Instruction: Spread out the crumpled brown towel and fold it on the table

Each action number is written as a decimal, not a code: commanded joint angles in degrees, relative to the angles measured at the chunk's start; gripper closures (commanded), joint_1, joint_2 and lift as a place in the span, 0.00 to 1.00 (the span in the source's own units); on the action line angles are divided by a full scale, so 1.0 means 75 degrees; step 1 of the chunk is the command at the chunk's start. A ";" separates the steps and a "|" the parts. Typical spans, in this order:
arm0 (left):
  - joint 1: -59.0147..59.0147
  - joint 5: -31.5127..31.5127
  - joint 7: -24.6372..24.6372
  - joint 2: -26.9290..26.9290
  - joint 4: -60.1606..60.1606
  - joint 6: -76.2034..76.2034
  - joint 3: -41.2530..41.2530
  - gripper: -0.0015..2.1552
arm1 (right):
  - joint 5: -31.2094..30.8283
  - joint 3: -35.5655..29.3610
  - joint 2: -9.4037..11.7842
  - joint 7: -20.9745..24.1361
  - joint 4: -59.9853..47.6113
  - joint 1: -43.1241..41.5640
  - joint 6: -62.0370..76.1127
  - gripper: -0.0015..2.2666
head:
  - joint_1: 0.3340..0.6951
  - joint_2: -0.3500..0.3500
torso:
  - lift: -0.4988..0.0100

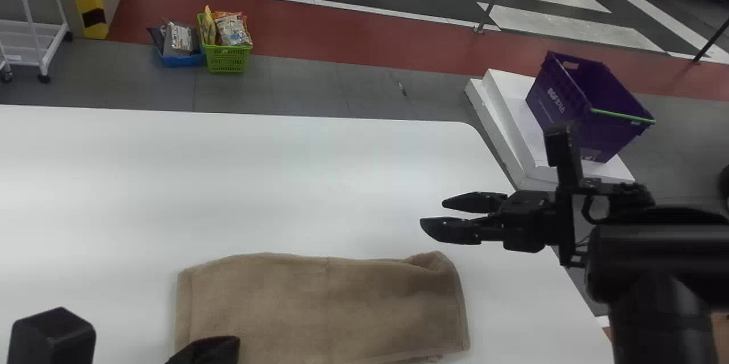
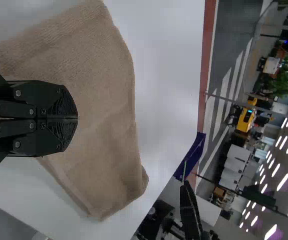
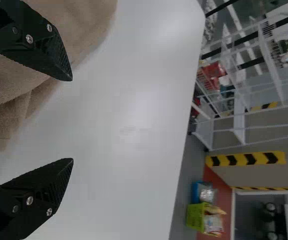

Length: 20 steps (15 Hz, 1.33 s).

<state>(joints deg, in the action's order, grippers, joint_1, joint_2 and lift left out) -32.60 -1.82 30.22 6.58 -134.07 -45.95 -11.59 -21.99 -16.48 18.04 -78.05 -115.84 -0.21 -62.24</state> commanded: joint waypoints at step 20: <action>0.0737 -0.0941 -0.0478 -0.0092 -0.1226 -0.3172 0.0233 0.09 | 0.0202 0.3498 0.2481 -0.0037 0.1442 -0.1987 -0.3134 0.25 | 1.00 0.00 | 0.73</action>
<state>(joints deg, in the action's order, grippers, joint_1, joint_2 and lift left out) -26.95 -8.92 26.64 5.95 -143.13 -69.64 -8.96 -20.63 9.89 35.10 -78.05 -106.33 -14.12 -86.31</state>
